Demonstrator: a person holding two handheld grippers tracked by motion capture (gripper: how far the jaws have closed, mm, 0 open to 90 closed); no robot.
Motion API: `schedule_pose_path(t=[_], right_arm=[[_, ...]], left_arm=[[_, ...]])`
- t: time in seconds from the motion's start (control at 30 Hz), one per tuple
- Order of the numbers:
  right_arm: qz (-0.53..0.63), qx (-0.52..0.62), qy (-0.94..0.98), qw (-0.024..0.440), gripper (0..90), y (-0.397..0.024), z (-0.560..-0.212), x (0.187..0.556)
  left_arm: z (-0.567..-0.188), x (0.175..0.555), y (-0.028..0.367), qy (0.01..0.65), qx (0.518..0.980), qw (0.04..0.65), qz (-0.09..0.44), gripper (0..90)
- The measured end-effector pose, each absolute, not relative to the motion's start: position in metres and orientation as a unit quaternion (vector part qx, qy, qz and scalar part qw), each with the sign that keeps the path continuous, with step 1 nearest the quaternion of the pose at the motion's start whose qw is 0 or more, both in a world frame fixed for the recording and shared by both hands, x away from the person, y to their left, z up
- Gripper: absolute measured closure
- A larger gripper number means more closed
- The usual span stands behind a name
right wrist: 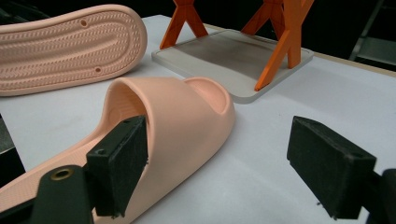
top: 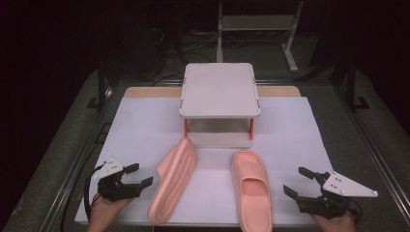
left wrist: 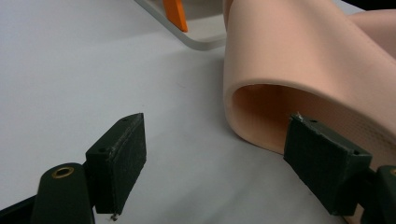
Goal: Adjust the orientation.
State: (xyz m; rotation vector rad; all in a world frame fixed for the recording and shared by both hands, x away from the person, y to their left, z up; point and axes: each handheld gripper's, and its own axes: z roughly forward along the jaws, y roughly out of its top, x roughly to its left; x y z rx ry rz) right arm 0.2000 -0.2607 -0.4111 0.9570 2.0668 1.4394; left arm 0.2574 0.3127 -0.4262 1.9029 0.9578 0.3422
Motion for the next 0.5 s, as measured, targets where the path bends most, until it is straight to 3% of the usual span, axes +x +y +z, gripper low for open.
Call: schedule_pose_path(t=[0.5], right_arm=[[0.519, 0.343, 0.752, 0.218, 19.8, -0.259, -0.412, 0.2]], left_arm=[[-0.431, 0.272, 0.289, 0.374, 0.809, 0.433, 0.131, 27.8]])
